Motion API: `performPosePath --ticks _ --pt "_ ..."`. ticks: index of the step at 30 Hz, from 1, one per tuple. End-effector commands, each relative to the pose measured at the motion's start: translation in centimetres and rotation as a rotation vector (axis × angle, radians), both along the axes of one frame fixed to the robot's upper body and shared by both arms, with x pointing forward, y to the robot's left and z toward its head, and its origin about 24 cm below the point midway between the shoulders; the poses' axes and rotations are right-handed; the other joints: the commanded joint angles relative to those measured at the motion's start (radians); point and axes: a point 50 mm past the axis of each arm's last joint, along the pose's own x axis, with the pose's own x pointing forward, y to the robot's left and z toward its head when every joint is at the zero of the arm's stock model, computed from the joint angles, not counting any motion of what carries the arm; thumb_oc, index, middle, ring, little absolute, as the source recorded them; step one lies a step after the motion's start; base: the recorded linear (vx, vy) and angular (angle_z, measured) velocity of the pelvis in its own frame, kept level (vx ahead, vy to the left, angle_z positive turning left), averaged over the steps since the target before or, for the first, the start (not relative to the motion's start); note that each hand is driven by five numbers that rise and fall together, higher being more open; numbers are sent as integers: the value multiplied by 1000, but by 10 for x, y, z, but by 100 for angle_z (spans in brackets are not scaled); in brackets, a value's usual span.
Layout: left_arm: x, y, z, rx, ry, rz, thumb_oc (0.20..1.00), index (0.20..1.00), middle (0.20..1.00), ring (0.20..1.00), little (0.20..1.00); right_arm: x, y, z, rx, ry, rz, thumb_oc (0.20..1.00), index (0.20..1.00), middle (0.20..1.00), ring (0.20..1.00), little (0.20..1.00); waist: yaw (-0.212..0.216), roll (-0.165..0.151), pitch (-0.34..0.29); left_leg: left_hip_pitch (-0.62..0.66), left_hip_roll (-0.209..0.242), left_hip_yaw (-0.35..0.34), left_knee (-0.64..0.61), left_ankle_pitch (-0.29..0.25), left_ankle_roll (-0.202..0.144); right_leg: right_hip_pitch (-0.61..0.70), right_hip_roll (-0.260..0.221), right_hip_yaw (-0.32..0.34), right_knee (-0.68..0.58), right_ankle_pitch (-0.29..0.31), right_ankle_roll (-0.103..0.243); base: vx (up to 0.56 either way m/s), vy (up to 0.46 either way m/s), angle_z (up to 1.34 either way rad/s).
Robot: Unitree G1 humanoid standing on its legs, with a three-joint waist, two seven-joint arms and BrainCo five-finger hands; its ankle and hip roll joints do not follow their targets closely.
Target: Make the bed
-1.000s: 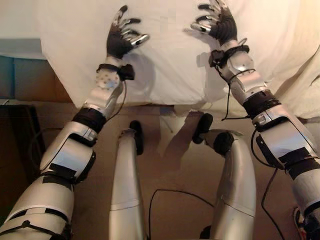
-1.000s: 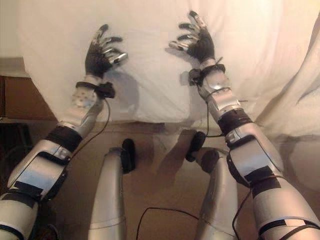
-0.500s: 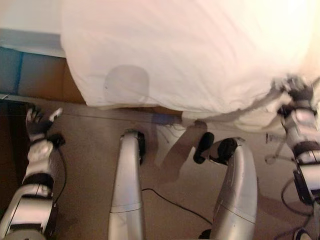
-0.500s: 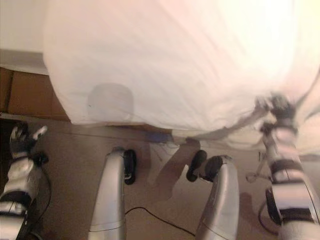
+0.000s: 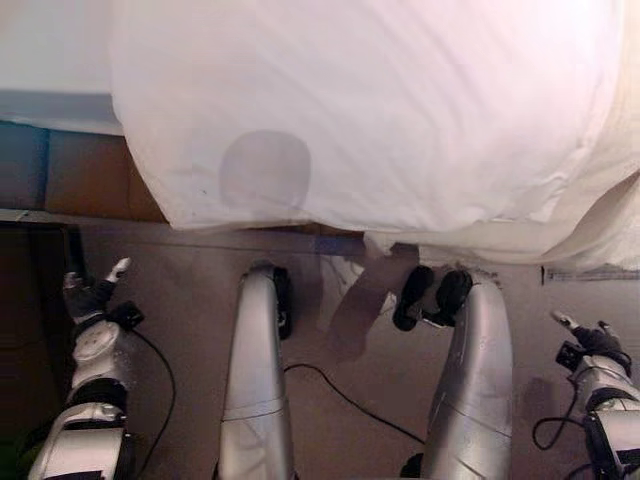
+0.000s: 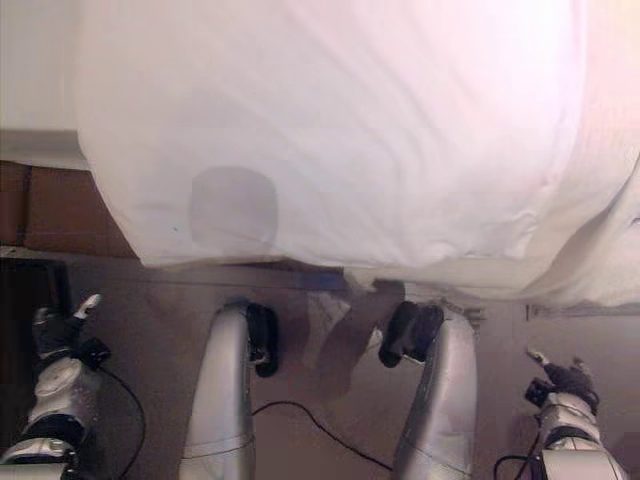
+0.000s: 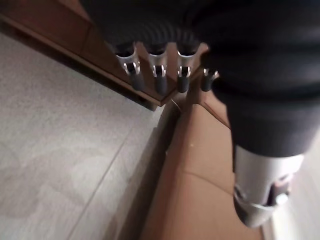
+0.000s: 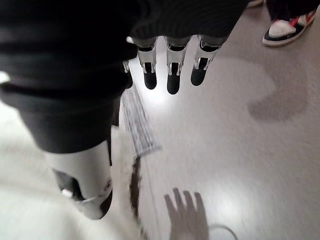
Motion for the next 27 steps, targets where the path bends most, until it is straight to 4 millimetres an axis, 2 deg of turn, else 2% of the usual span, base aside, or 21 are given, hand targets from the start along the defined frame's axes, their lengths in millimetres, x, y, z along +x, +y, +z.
performPosePath --ticks 1,2,4,5,6,9,10,11,12,13,14,15,16,18,19,20,23,27 --pt "-9 -9 -15 163 122 -126 1000 1000 1000 1000 1000 -19 -9 -8 -53 72 -6 1000 1000 1000 1000 1000 -9 -12 -14 246 -2 28 -285 97 34 278 22 -61 -281 69 68 -23 -58 20" --pt "-14 -18 -29 165 177 -184 1000 1000 1000 1000 1000 -16 2 -14 -44 78 47 1000 1000 1000 1000 1000 -10 -19 -14 332 0 40 -358 122 25 368 44 -83 -370 109 78 27 -42 15" --pt "-26 -24 -48 177 267 -244 1000 1000 1000 1000 1000 -18 9 -21 -63 114 107 1000 1000 1000 1000 1000 -10 -32 -14 484 3 50 -498 175 9 521 74 -137 -498 154 97 50 -28 -1" --pt "-27 -24 -49 177 272 -245 1000 1000 1000 1000 1000 -19 9 -22 -63 118 108 1000 1000 1000 1000 1000 -10 -31 -14 497 3 49 -511 180 8 536 76 -142 -512 159 98 80 -42 -10" --pt "-44 -35 -74 179 393 -317 1000 1000 1000 1000 1000 -24 26 -36 -65 172 207 1000 1000 1000 1000 1000 -9 -43 -55 657 8 69 -701 275 -5 713 99 -203 -712 250 99 161 -36 -3" --pt "-82 -48 -109 196 582 -438 1000 1000 1000 1000 1000 -49 41 -61 -51 289 295 1000 1000 1000 1000 1000 4 -42 -143 895 17 99 -966 356 -29 959 127 -275 -949 330 124 250 -19 3" --pt "-82 -48 -109 196 582 -438 1000 1000 1000 1000 1000 -49 41 -61 -51 289 295 1000 1000 1000 1000 1000 4 -42 -143 896 17 99 -966 356 -29 960 127 -275 -950 330 124 272 18 -8" --pt "-109 -51 -126 189 684 -482 1000 1000 1000 1000 1000 -74 47 -78 -16 368 306 1000 1000 1000 1000 1000 10 -38 -211 999 19 111 -1092 405 -40 1061 142 -311 -1059 373 145 228 7 -9" --pt "-127 -52 -137 137 745 -464 1000 1000 1000 1000 1000 -80 55 -84 -11 397 339 1000 1000 1000 1000 1000 13 -38 -234 1054 25 120 -1144 422 -50 1111 151 -322 -1103 391 153 261 -3 -7" --pt "-136 -55 -144 114 778 -472 1000 1000 1000 1000 1000 -83 64 -90 -5 430 390 1000 1000 1000 1000 1000 17 -36 -259 1100 32 129 -1199 443 -54 1155 160 -343 -1153 410 160 88 -12 -2" --pt "-136 -55 -143 115 778 -472 1000 1000 1000 1000 1000 -83 64 -90 -5 430 390 1000 1000 1000 1000 1000 15 -36 -259 1101 30 128 -1205 448 -54 1157 160 -346 -1158 413 160 84 -7 -3" --pt "-144 -58 -148 121 816 -507 1000 1000 1000 1000 1000 -90 68 -95 3 460 417 1000 1000 1000 1000 1000 19 -34 -283 1130 34 137 -1224 447 -54 1184 168 -349 -1182 414 163 92 19 -6" --pt "-157 -62 -155 130 876 -545 1000 1000 1000 1000 1000 -100 77 -103 14 504 468 1000 1000 1000 1000 1000 22 -30 -336 1177 35 150 -1284 477 -64 1231 179 -366 -1238 435 171 102 18 -2" --pt "-168 -65 -160 113 909 -544 1000 1000 1000 1000 1000 -106 86 -108 28 527 497 1000 1000 1000 1000 1000 26 -30 -379 1209 34 159 -1329 496 -73 1266 189 -378 -1277 442 175 31 7 -1" --pt "-171 -68 -162 115 922 -564 1000 1000 1000 1000 1000 -115 88 -112 40 555 497 1000 1000 1000 1000 1000 28 -29 -394 1222 34 160 -1343 499 -73 1280 192 -387 -1290 446 176 8 -4 -8" --pt "-174 -70 -164 122 938 -577 1000 1000 1000 1000 1000 -125 88 -116 62 583 480 1000 1000 1000 1000 1000 30 -29 -406 1236 35 162 -1353 495 -72 1294 198 -384 -1300 444 175 -4 -1 -6" --pt "-180 -73 -167 108 955 -568 1000 1000 1000 1000 1000 -134 94 -121 82 598 462 1000 1000 1000 1000 1000 33 -26 -435 1247 32 156 -1369 501 -73 1313 206 -388 -1317 442 173 -14 3 3" --pt "-190 -76 -171 104 998 -576 1000 1000 1000 1000 1000 -134 103 -123 82 594 498 1000 1000 1000 1000 1000 36 -27 -455 1261 31 157 -1368 498 -69 1323 211 -379 -1322 441 168 -4 3 2"
